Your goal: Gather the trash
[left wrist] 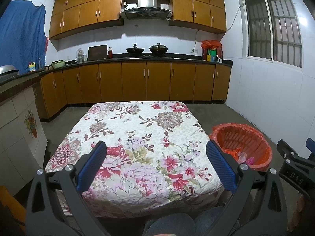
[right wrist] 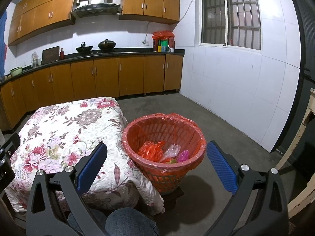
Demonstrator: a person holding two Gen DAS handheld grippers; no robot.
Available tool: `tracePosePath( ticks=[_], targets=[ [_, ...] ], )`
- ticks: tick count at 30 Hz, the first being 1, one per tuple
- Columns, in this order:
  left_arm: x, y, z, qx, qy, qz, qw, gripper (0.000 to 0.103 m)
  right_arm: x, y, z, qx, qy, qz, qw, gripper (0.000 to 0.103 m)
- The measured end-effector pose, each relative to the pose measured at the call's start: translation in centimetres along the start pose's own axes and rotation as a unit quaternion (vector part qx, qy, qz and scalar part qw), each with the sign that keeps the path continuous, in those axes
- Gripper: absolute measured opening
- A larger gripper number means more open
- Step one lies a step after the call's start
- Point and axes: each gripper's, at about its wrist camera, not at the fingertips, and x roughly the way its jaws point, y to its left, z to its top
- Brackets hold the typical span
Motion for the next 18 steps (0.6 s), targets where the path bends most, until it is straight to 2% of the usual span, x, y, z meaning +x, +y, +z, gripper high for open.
tracePosePath(
  ticks=[18],
  targets=[
    [0.3, -0.03, -0.11, 0.001, 0.002, 0.0, 1.0, 0.099, 0.03, -0.11, -0.03, 0.0, 0.0, -0.001, 1.0, 0.1]
  ],
)
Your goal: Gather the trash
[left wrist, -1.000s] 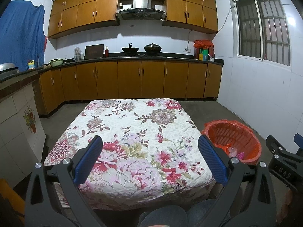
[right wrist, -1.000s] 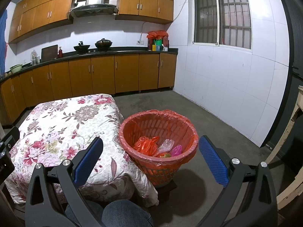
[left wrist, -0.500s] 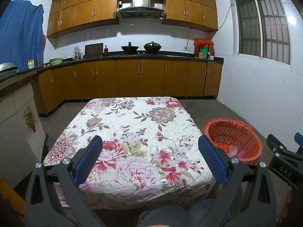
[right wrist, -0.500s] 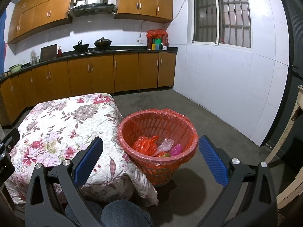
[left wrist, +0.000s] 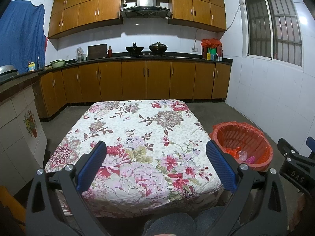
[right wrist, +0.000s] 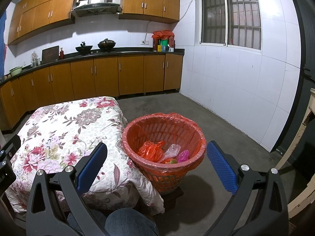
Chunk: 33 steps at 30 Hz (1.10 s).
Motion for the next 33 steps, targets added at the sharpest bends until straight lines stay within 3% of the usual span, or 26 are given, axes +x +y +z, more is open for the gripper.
tracePosePath(
  ticks=[33],
  targets=[
    [0.29, 0.16, -0.35, 0.001, 0.003, 0.001, 1.0, 0.099, 0.1, -0.15, 0.11, 0.0, 0.002, 0.001, 1.0, 0.1]
  ],
)
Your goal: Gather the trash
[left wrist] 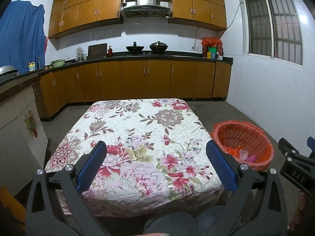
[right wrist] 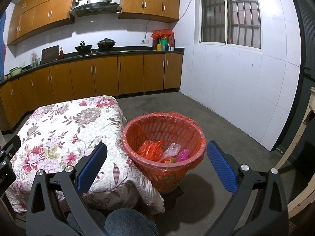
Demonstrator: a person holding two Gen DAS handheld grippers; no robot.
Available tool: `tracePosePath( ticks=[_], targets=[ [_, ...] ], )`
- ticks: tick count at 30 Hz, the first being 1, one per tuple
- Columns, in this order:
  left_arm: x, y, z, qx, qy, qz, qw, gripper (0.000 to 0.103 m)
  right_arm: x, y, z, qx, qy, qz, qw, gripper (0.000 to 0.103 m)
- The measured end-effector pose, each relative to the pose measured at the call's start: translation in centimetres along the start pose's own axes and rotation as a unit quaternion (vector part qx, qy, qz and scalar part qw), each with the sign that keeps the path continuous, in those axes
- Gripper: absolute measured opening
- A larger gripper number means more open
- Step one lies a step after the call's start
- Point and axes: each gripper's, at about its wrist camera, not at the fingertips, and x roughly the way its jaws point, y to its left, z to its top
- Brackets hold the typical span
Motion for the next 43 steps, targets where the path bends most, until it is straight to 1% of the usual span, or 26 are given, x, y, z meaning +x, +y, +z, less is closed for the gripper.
tracePosePath(
  ticks=[8, 17, 43],
  targets=[
    [0.01, -0.04, 0.11, 0.0, 0.0, 0.0, 1.0, 0.099, -0.06, -0.04, -0.26, 0.0, 0.002, 0.0, 1.0, 0.1],
    [0.01, 0.51, -0.81, 0.0, 0.003, 0.002, 1.0, 0.099, -0.06, -0.13, -0.22, 0.0, 0.002, 0.0, 1.0, 0.1],
    [0.15, 0.89, -0.79, 0.001, 0.011, 0.002, 0.9999, 0.099, 0.08, -0.4, -0.3, 0.001, 0.004, 0.001, 1.0, 0.1]
  ],
)
